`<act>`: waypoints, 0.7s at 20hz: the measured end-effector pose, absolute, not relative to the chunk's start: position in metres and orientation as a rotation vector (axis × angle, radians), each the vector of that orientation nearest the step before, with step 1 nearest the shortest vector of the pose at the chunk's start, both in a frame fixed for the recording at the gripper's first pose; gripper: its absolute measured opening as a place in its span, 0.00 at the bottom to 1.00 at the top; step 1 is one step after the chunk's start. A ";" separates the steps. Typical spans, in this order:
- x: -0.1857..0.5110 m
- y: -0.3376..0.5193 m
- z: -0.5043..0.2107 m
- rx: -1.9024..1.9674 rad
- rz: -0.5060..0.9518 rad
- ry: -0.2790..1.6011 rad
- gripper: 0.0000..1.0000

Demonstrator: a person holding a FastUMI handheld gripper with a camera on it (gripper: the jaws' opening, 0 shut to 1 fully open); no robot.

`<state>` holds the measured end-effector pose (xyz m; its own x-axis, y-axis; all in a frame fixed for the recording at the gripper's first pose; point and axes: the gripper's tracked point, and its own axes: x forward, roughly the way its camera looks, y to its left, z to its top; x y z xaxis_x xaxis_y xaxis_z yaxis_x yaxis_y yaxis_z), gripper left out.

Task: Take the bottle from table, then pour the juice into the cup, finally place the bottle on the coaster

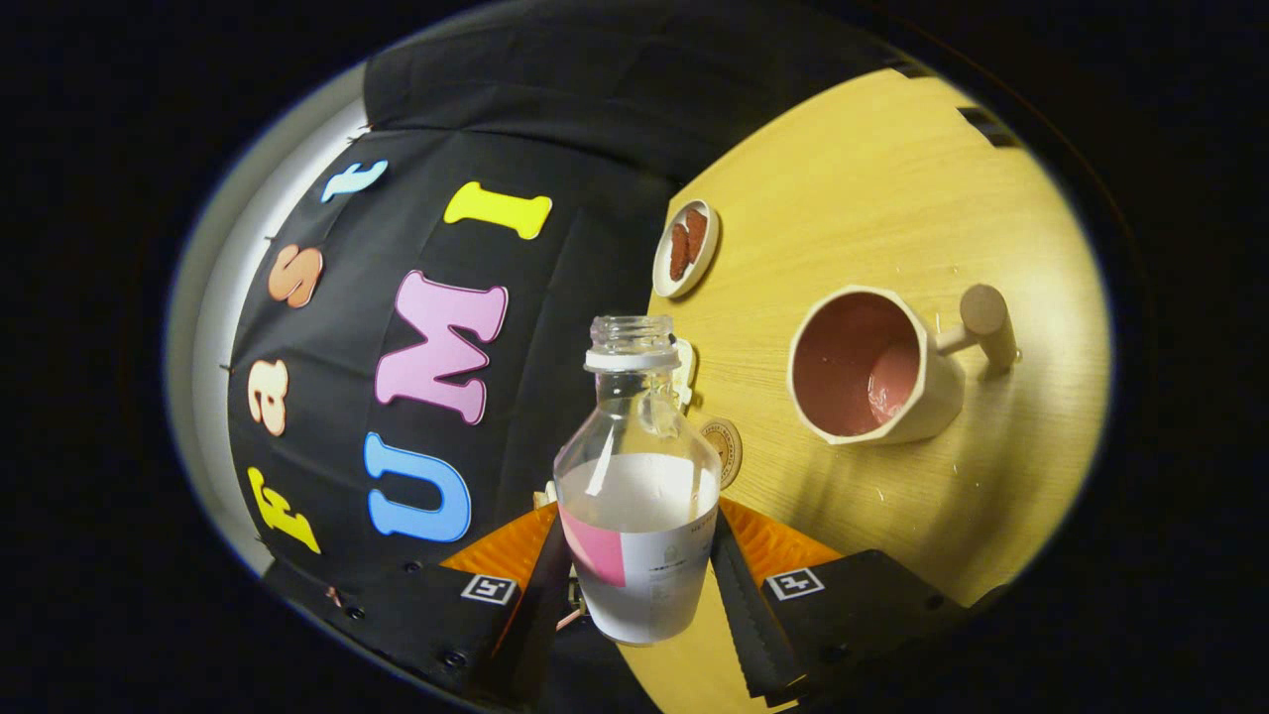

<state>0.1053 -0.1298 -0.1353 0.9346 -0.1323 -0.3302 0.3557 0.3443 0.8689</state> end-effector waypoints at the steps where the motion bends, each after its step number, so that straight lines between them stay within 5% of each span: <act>1: 0.106 -0.128 -0.130 1.121 -0.321 0.206 0.76; 14: 0.143 -0.111 -0.053 0.223 -0.386 0.094 0.76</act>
